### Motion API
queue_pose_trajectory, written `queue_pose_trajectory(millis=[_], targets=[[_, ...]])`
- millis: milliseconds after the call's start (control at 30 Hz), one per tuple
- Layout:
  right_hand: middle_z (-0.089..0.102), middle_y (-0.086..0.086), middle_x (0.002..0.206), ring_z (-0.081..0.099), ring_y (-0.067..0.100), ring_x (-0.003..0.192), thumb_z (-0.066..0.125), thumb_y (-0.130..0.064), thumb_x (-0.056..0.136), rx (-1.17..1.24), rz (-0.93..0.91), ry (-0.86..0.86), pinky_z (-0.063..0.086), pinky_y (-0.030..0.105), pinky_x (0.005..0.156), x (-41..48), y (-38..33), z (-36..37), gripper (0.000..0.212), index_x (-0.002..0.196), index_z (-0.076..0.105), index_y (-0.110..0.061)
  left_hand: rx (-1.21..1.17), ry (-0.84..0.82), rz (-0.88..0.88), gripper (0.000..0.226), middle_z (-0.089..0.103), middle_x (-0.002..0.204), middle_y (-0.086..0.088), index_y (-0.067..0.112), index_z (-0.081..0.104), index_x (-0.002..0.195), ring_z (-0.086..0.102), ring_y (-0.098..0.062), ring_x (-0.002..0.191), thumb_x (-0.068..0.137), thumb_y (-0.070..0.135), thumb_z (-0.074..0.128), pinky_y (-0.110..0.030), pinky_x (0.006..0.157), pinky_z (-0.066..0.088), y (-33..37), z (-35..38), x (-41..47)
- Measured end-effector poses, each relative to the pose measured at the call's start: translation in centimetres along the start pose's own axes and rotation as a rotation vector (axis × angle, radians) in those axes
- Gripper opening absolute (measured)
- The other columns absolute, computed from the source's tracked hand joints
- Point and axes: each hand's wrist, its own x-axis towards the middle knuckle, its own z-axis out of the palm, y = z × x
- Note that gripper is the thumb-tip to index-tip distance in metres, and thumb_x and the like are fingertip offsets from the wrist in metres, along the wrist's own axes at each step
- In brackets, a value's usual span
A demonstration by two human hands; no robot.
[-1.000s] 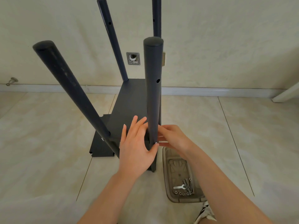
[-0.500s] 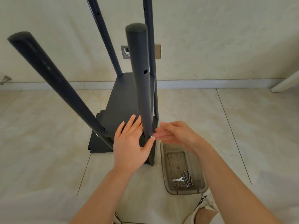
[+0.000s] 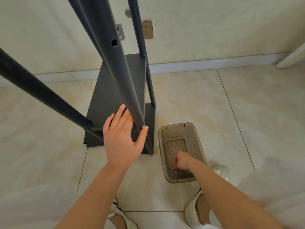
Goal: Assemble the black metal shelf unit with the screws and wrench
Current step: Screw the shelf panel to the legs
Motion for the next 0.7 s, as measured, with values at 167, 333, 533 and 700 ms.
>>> queue_pose_trajectory(millis=[167, 333, 533, 700], targets=[[0.068, 0.008, 0.098, 0.063, 0.022, 0.09, 0.062, -0.014, 0.094, -0.118, -0.067, 0.03, 0.046, 0.029, 0.077, 1.3, 0.1, 1.5, 0.01, 0.101, 0.068, -0.011, -0.023, 0.011, 0.003, 0.052, 0.066, 0.132, -0.007, 0.01, 0.067, 0.124, 0.055, -0.029, 0.132, 0.092, 0.048, 0.053, -0.05, 0.114, 0.036, 0.0, 0.1, 0.0], [0.066, 0.011, 0.104, 0.065, 0.028, 0.095, 0.063, -0.019, 0.094, -0.296, -0.019, 0.034, 0.049, 0.033, 0.074, 1.9, -0.1, 2.0, 0.017, 0.107, 0.064, -0.009, -0.018, 0.041, 0.021, 0.05, 0.067, 0.131, -0.009, 0.008, 0.068, 0.122, 0.056, -0.029, 0.131, 0.092, 0.047, 0.056, -0.048, 0.113, 0.036, -0.3, 0.5, -0.3], [0.064, 0.01, 0.118, 0.063, 0.032, 0.108, 0.068, -0.024, 0.09, -0.495, 0.03, 0.076, 0.048, 0.038, 0.08, 2.3, -0.3, 3.4, 0.035, 0.12, 0.059, -0.01, -0.021, 0.045, 0.019, 0.053, 0.064, 0.135, -0.008, 0.012, 0.063, 0.132, 0.053, -0.025, 0.133, 0.092, 0.045, 0.057, -0.043, 0.115, 0.032, -0.4, 0.6, -0.3], [0.067, 0.01, 0.118, 0.064, 0.03, 0.109, 0.059, -0.006, 0.09, -0.537, 0.076, 0.096, 0.047, 0.036, 0.079, 2.6, -0.3, 4.3, 0.034, 0.124, 0.062, -0.01, -0.052, 0.024, 0.015, 0.054, 0.062, 0.137, -0.003, 0.013, 0.061, 0.135, 0.051, -0.023, 0.134, 0.091, 0.044, 0.058, -0.044, 0.115, 0.032, -0.3, 0.3, -0.2]])
